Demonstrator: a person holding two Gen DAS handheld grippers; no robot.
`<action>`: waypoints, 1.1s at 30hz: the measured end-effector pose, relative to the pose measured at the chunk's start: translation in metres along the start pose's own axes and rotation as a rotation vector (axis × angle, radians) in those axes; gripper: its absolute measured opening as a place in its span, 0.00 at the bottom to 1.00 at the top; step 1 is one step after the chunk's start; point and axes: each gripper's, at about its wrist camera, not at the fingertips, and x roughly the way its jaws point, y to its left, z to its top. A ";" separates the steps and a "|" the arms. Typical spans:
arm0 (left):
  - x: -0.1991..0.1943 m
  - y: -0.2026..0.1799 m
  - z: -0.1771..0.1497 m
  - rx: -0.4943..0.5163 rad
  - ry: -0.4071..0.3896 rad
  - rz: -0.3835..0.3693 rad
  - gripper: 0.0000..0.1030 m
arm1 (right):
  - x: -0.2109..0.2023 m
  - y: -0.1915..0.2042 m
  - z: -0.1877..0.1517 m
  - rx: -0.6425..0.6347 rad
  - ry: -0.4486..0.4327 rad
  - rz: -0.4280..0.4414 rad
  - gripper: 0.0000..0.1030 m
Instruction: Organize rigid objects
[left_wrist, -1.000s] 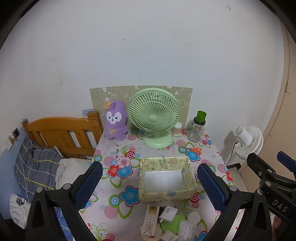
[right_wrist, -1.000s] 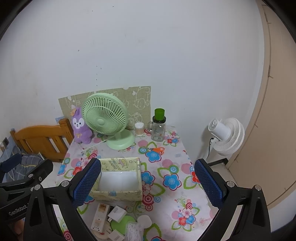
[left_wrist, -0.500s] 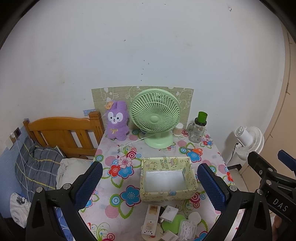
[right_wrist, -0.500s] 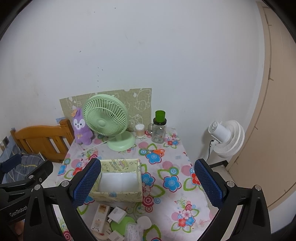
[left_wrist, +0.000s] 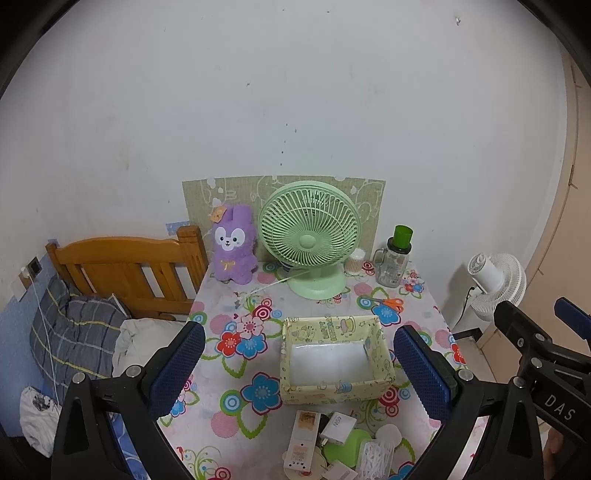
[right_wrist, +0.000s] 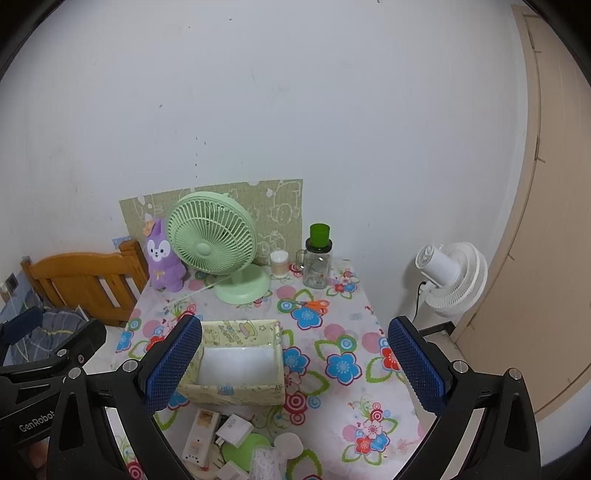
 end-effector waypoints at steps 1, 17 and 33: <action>0.000 0.000 0.000 0.000 -0.001 0.000 1.00 | 0.000 0.000 0.000 0.000 0.000 0.000 1.00; 0.026 0.007 -0.011 -0.027 0.078 -0.044 1.00 | 0.022 0.003 -0.015 0.023 0.084 0.009 1.00; 0.086 0.014 -0.055 0.075 0.144 -0.032 1.00 | 0.081 0.016 -0.075 0.032 0.228 0.028 0.98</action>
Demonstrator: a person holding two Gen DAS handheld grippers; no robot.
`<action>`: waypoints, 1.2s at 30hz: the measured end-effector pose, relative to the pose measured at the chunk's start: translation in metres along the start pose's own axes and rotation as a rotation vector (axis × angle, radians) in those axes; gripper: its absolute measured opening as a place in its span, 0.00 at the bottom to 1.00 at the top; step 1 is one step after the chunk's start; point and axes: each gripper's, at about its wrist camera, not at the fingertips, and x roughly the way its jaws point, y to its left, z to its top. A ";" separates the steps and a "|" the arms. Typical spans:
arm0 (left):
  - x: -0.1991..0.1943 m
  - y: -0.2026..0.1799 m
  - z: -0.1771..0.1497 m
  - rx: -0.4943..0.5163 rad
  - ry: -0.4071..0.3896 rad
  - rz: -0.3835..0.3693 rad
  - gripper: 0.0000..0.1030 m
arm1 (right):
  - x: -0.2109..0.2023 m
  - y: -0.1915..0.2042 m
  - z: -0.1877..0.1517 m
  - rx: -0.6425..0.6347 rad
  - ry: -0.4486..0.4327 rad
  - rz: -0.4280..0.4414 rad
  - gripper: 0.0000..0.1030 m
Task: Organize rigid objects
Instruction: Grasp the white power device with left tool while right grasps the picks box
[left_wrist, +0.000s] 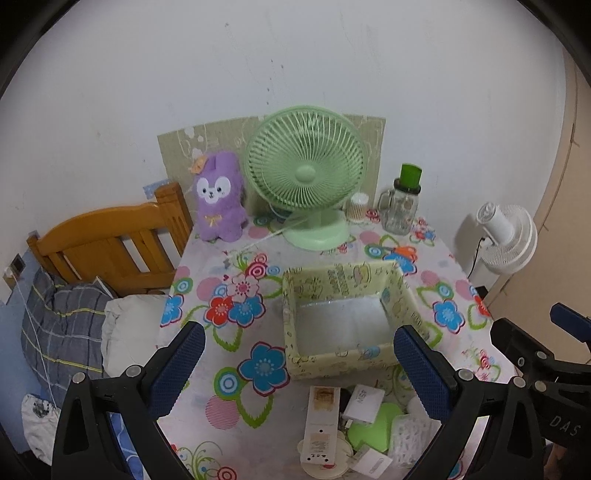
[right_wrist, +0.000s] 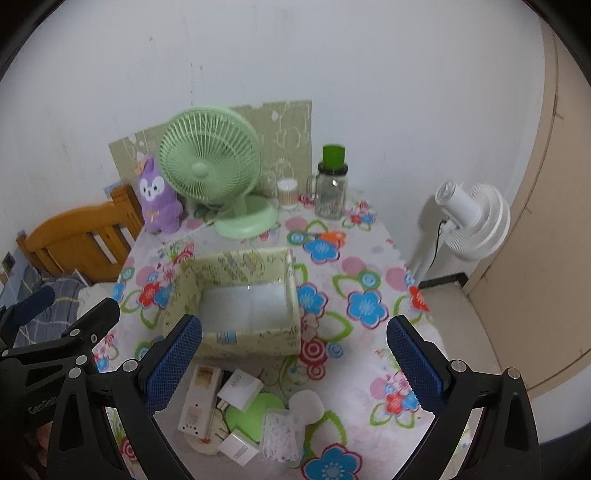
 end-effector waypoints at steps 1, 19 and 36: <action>0.005 0.000 -0.003 0.006 0.007 -0.003 1.00 | 0.006 0.000 -0.005 0.005 0.008 0.008 0.98; 0.085 -0.002 -0.066 0.038 0.166 -0.058 1.00 | 0.069 0.003 -0.054 0.022 0.077 0.011 0.98; 0.131 -0.007 -0.114 0.070 0.275 -0.078 0.99 | 0.113 0.000 -0.105 0.068 0.181 -0.020 0.96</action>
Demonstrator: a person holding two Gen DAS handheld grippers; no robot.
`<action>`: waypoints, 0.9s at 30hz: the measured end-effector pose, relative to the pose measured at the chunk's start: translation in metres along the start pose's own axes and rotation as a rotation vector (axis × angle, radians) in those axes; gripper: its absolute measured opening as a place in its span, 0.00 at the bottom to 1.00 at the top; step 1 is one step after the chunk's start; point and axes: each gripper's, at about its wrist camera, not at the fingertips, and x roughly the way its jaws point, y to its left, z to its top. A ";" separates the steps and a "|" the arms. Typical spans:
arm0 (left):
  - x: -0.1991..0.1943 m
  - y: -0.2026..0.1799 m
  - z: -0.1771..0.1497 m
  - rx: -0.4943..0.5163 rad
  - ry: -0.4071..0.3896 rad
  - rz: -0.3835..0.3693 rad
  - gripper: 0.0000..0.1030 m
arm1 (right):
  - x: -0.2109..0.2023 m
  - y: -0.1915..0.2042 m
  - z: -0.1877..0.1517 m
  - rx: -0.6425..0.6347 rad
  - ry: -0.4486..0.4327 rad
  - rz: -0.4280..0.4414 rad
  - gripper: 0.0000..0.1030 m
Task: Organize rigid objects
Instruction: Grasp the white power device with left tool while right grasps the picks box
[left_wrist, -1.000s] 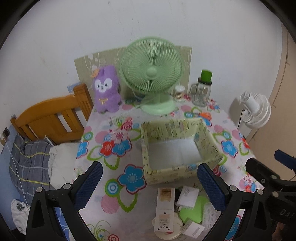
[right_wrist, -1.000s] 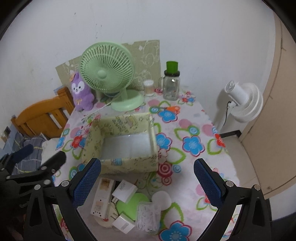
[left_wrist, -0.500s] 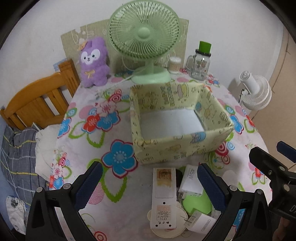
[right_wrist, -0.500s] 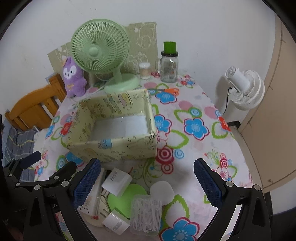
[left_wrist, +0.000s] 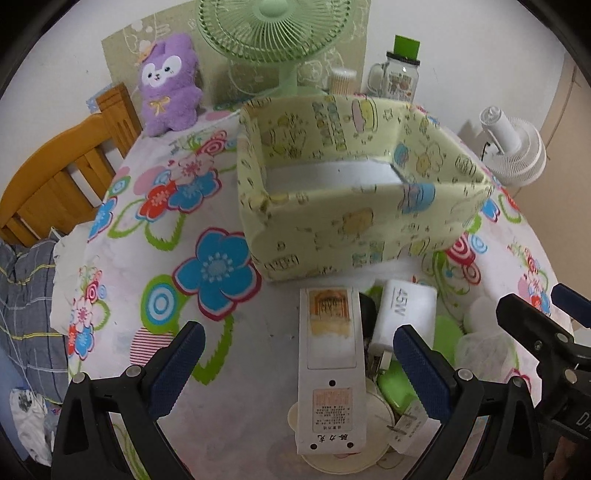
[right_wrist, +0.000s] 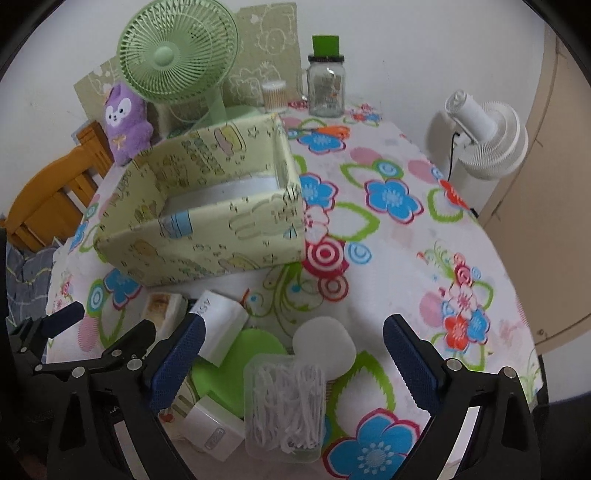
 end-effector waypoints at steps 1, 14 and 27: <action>0.003 -0.001 -0.002 0.003 0.006 0.000 0.99 | 0.002 0.001 -0.002 0.002 0.004 -0.001 0.95; 0.017 -0.007 -0.019 0.059 0.037 -0.005 0.97 | 0.024 0.000 -0.025 0.061 0.071 0.018 0.91; 0.028 -0.010 -0.028 0.072 0.091 0.009 0.84 | 0.033 0.005 -0.036 0.068 0.112 0.017 0.82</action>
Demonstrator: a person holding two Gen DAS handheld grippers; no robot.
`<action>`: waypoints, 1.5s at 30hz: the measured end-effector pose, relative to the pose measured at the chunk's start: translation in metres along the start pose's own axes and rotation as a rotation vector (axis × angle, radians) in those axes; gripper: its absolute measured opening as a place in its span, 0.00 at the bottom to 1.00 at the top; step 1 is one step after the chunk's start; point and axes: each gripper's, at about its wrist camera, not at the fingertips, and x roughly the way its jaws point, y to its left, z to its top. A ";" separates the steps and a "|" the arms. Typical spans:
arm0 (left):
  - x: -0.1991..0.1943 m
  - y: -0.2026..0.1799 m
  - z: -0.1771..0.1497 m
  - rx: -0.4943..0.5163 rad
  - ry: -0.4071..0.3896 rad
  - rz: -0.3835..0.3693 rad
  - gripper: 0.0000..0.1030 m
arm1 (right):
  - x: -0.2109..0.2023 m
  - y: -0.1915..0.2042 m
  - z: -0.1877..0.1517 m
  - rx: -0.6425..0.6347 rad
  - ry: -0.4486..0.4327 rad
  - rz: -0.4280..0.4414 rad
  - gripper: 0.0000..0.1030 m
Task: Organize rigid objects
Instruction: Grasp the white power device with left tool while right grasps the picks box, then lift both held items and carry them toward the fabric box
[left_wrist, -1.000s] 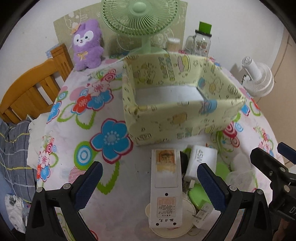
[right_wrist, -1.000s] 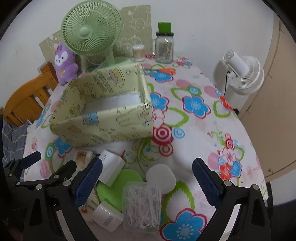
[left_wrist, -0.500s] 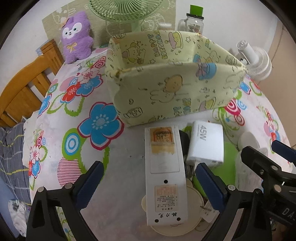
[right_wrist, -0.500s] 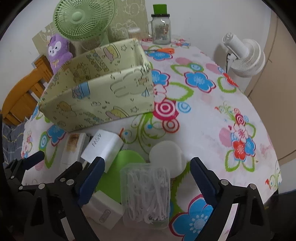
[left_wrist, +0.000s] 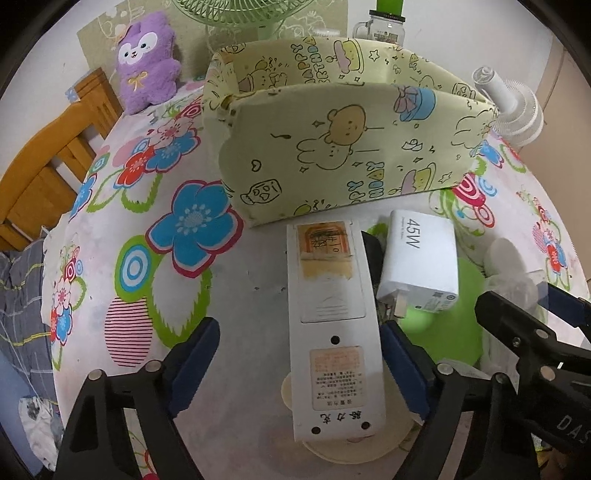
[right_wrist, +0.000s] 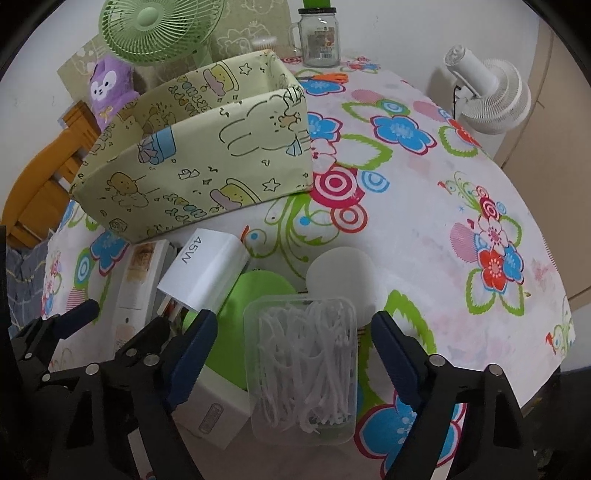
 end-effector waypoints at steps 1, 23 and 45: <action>0.001 0.000 0.000 0.002 0.003 0.002 0.84 | 0.002 -0.001 0.000 0.006 0.003 0.005 0.80; -0.005 -0.004 0.015 -0.051 -0.004 -0.039 0.44 | -0.007 0.001 0.013 -0.018 -0.064 -0.040 0.60; -0.063 0.004 0.042 -0.113 -0.080 -0.051 0.44 | -0.056 0.024 0.059 -0.087 -0.143 0.004 0.60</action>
